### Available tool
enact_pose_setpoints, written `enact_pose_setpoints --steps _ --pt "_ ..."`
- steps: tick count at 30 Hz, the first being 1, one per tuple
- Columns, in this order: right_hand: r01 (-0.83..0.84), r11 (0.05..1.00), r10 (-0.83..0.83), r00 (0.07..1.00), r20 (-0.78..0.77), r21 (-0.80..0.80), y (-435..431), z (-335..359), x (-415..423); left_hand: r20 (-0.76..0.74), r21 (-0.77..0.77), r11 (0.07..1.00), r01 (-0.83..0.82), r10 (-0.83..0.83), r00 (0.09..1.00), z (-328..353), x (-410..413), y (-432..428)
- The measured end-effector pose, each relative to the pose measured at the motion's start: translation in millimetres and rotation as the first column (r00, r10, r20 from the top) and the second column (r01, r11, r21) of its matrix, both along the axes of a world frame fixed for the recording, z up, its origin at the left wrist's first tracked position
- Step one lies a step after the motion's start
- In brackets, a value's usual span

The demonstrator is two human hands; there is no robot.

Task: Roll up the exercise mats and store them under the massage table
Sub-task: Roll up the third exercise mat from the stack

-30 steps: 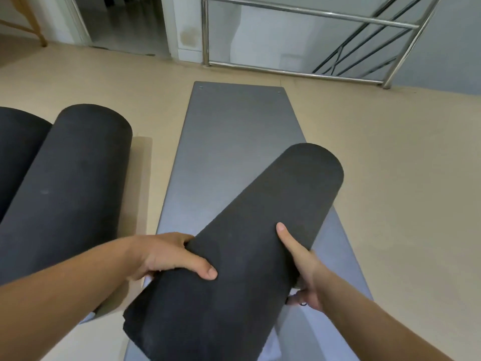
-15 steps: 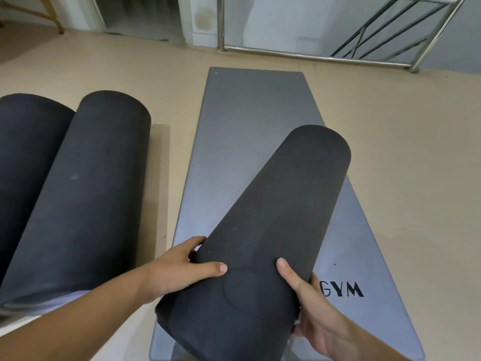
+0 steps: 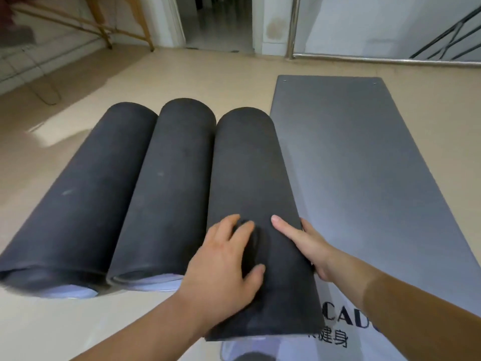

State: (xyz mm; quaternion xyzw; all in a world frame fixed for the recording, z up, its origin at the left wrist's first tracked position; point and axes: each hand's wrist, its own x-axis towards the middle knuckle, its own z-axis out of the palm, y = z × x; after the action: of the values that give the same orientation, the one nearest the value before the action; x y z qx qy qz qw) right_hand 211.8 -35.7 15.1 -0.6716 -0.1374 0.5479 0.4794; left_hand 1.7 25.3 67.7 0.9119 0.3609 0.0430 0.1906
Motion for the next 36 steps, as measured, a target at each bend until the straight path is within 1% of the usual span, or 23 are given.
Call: enact_pose_setpoints --steps 1,3,4,5,7,8,10,11,13,16,20,25,30,33,36 --pt "0.013 1.0 -0.013 1.0 -0.005 -0.008 3.6 -1.7 -5.9 -0.057 -0.035 0.996 0.078 -0.08 0.995 1.4 2.3 -9.2" --pt "0.031 0.999 -0.031 0.999 0.008 -0.005 3.4 -1.9 -13.6 -0.251 -0.13 0.98 0.15 -0.179 0.951 -3.6 8.6 -25.2" --pt "0.04 0.999 -0.04 0.999 0.012 -0.014 0.8 -3.7 -13.7 -0.321 -0.124 0.976 0.181 -0.212 0.923 -6.3 10.9 -28.4" --pt "0.036 0.998 -0.035 0.999 0.023 -0.042 -4.4 -5.4 -11.6 -0.353 -0.091 0.973 0.213 -0.231 0.907 -7.9 12.6 -28.9" --pt "-0.042 0.993 0.047 0.998 0.044 -0.113 -19.9 -8.0 -5.7 -0.374 -0.024 0.967 0.255 -0.246 0.894 -11.0 10.5 -22.7" --pt "-0.097 0.984 0.101 0.995 0.025 -0.148 -28.2 -8.1 -4.6 -0.386 -0.007 0.961 0.276 -0.257 0.886 -11.2 8.0 -18.5" --pt "-0.18 0.968 0.171 0.983 -0.066 -0.176 -47.0 -10.8 -5.7 -0.405 0.003 0.95 0.313 -0.285 0.869 -10.4 3.1 -14.5" --pt "-0.192 0.964 0.179 0.98 -0.085 -0.186 -54.5 -13.0 -8.3 -0.412 0.005 0.944 0.329 -0.298 0.861 -10.5 1.4 -13.2" --pt "-0.169 0.968 0.161 0.985 -0.055 -0.186 -60.6 -15.9 -14.5 -0.43 0.009 0.933 0.361 -0.322 0.843 -9.9 -1.5 -10.3" --pt "-0.12 0.98 0.122 0.993 0.001 -0.16 -55.6 -14.7 -27.2 -0.419 0.019 0.931 0.365 -0.324 0.848 -11.5 -10.1 -1.6" --pt "-0.118 0.984 0.118 0.993 -0.01 -0.135 -38.4 -8.9 -43.2 -0.357 0.008 0.944 0.33 -0.305 0.883 -12.6 -29.6 16.7" --pt "-0.128 0.979 0.13 0.992 0.001 -0.158 -17.0 1.1 -57.3 -0.312 -0.057 0.957 0.285 -0.288 0.905 -4.4 -44.4 34.9" --pt "-0.138 0.978 0.138 0.99 -0.016 -0.157 6.7 -1.4 -80.5 -0.33 -0.094 0.965 0.244 -0.261 0.907 -2.9 -62.6 54.9" --pt "-0.134 0.98 0.129 0.991 -0.042 -0.146 23.3 -8.1 -95.1 -0.316 -0.133 0.976 0.17 -0.205 0.926 -4.0 -71.4 66.5" --pt "-0.122 0.98 0.112 0.991 -0.069 -0.155 43.3 -15.4 -110.2 -0.257 -0.09 0.991 0.096 -0.116 0.959 -12.4 -81.6 80.3"
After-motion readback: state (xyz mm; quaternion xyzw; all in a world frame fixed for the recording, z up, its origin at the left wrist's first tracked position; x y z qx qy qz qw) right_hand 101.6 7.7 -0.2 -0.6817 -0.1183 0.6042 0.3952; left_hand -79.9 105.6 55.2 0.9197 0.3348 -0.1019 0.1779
